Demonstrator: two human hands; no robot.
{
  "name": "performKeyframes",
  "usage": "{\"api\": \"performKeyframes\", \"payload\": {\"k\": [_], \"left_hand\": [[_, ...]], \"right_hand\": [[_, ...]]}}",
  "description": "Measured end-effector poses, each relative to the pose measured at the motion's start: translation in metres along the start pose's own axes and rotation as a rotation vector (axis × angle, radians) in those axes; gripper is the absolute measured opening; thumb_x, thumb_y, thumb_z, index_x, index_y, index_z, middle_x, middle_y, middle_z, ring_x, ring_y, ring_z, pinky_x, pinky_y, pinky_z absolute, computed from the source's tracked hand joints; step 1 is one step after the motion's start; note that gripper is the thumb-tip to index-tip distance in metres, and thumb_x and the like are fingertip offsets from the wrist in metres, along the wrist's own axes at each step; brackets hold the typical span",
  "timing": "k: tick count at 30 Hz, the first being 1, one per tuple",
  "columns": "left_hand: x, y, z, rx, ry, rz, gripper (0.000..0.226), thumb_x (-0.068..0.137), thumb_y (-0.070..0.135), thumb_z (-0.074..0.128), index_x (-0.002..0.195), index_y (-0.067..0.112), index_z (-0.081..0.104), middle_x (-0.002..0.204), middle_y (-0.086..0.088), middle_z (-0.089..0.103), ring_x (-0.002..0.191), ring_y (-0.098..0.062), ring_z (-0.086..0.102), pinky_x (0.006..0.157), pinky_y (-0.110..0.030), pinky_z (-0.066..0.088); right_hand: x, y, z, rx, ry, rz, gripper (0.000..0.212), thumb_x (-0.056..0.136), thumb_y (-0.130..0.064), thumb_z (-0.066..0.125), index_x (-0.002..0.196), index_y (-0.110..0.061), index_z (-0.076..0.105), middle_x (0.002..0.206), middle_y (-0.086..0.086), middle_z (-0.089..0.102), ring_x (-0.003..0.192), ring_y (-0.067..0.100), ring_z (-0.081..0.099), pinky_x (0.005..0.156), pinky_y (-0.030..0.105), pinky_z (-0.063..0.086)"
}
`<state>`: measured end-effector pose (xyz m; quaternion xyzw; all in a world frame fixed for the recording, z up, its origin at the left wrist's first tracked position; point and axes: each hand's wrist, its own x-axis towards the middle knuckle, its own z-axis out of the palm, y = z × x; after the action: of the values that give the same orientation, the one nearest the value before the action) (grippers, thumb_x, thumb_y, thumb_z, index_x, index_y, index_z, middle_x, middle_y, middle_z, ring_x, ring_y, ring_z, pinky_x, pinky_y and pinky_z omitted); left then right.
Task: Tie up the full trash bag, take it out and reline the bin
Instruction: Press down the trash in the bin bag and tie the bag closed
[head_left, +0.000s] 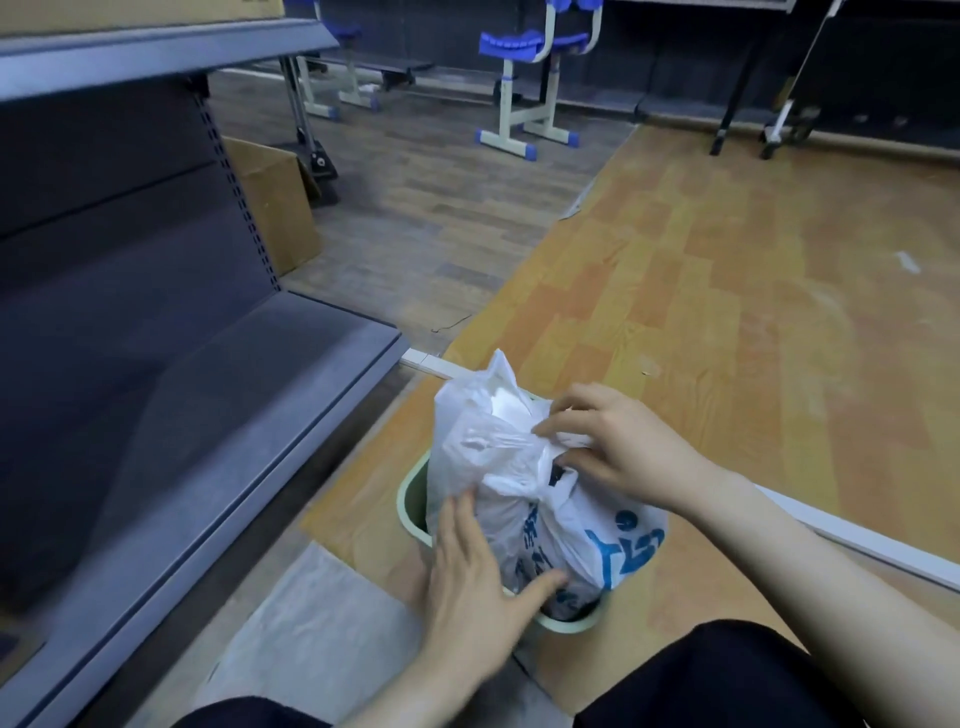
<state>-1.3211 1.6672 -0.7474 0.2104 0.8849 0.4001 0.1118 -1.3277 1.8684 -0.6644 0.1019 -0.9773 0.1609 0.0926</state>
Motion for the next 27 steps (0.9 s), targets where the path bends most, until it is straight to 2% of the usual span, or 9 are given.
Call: {"api": "performKeyframes", "payload": {"k": [4, 7, 11, 14, 17, 19, 22, 24, 27], "left_hand": [[0.019, 0.006, -0.002, 0.149, -0.122, 0.038, 0.133, 0.046, 0.086, 0.032, 0.144, 0.016, -0.026, 0.158, -0.001, -0.009, 0.146, -0.018, -0.001, 0.119, -0.037, 0.016], [0.037, -0.015, -0.01, 0.258, -0.177, 0.099, 0.129, 0.06, 0.077, 0.052, 0.145, 0.015, -0.023, 0.159, -0.001, -0.005, 0.146, -0.023, 0.006, 0.119, -0.04, 0.012], [0.066, -0.043, -0.029, 0.318, -0.211, 0.265, 0.121, 0.07, 0.055, 0.071, 0.147, 0.018, -0.014, 0.159, 0.003, 0.002, 0.145, -0.017, 0.013, 0.117, -0.044, -0.004], [0.093, -0.055, -0.055, 0.342, -0.168, 0.299, 0.116, 0.07, 0.049, 0.074, 0.149, 0.026, -0.008, 0.158, -0.005, 0.012, 0.145, -0.024, 0.016, 0.119, -0.047, 0.013], [0.09, -0.051, -0.068, 0.48, -0.092, 0.339, 0.103, 0.079, 0.039, 0.069, 0.15, 0.022, -0.004, 0.158, -0.01, 0.007, 0.145, -0.027, 0.013, 0.115, -0.047, 0.024], [0.066, -0.036, -0.067, 0.3, 0.073, 0.546, 0.077, 0.081, 0.024, 0.056, 0.146, 0.02, 0.016, 0.15, -0.01, 0.025, 0.136, -0.025, 0.032, 0.109, -0.039, 0.034], [0.039, -0.011, -0.055, 0.19, 0.173, 0.707, 0.05, 0.084, 0.039, 0.05, 0.13, 0.022, 0.039, 0.132, -0.005, 0.039, 0.113, -0.016, 0.048, 0.09, -0.025, 0.041], [0.042, 0.006, -0.044, 0.235, 0.131, 0.626, 0.045, 0.085, 0.052, 0.047, 0.12, 0.022, 0.05, 0.131, -0.005, 0.042, 0.105, -0.02, 0.053, 0.08, -0.03, 0.049], [0.053, 0.023, -0.04, 0.274, 0.126, 0.406, 0.023, 0.089, 0.033, 0.054, 0.102, 0.016, 0.06, 0.132, -0.007, 0.039, 0.103, -0.028, 0.052, 0.071, -0.032, 0.047]], "right_hand": [[-0.002, 0.001, 0.006, -0.04, 0.092, -0.026, 0.023, 0.08, -0.02, 0.058, 0.096, -0.012, 0.072, 0.082, 0.004, 0.061, 0.076, 0.028, 0.056, 0.058, 0.038, 0.049], [0.002, -0.007, 0.013, -0.118, 0.142, -0.033, 0.013, 0.077, -0.012, 0.063, 0.088, -0.009, 0.07, 0.074, 0.005, 0.058, 0.07, 0.029, 0.056, 0.044, 0.04, 0.048], [0.009, -0.019, 0.021, -0.195, 0.199, 0.043, 0.006, 0.075, -0.009, 0.07, 0.076, -0.007, 0.064, 0.069, 0.005, 0.056, 0.066, 0.028, 0.057, 0.038, 0.031, 0.038], [0.018, -0.03, 0.027, -0.219, 0.24, 0.119, 0.012, 0.078, -0.015, 0.068, 0.073, -0.005, 0.063, 0.069, 0.007, 0.055, 0.067, 0.03, 0.057, 0.042, 0.026, 0.026], [0.029, -0.036, 0.017, -0.145, 0.144, 0.185, 0.019, 0.084, -0.024, 0.063, 0.092, -0.008, 0.069, 0.086, 0.007, 0.06, 0.082, 0.027, 0.057, 0.054, 0.031, 0.038], [0.031, -0.034, 0.004, -0.001, 0.046, 0.181, 0.022, 0.084, -0.03, 0.064, 0.098, -0.013, 0.071, 0.091, 0.004, 0.06, 0.081, 0.017, 0.054, 0.066, 0.031, 0.042], [0.032, -0.026, -0.014, 0.24, -0.091, 0.181, 0.015, 0.085, -0.023, 0.066, 0.092, -0.013, 0.075, 0.082, 0.002, 0.057, 0.065, -0.002, 0.047, 0.06, 0.012, 0.034], [0.034, -0.023, -0.017, 0.272, -0.144, 0.23, 0.017, 0.084, -0.023, 0.067, 0.094, -0.01, 0.073, 0.078, 0.001, 0.053, 0.057, 0.002, 0.044, 0.055, 0.013, 0.032], [0.039, -0.024, -0.01, 0.031, -0.192, 0.232, 0.027, 0.09, -0.033, 0.058, 0.108, -0.013, 0.057, 0.082, -0.005, 0.053, 0.073, 0.014, 0.052, 0.065, 0.028, 0.043]]}}
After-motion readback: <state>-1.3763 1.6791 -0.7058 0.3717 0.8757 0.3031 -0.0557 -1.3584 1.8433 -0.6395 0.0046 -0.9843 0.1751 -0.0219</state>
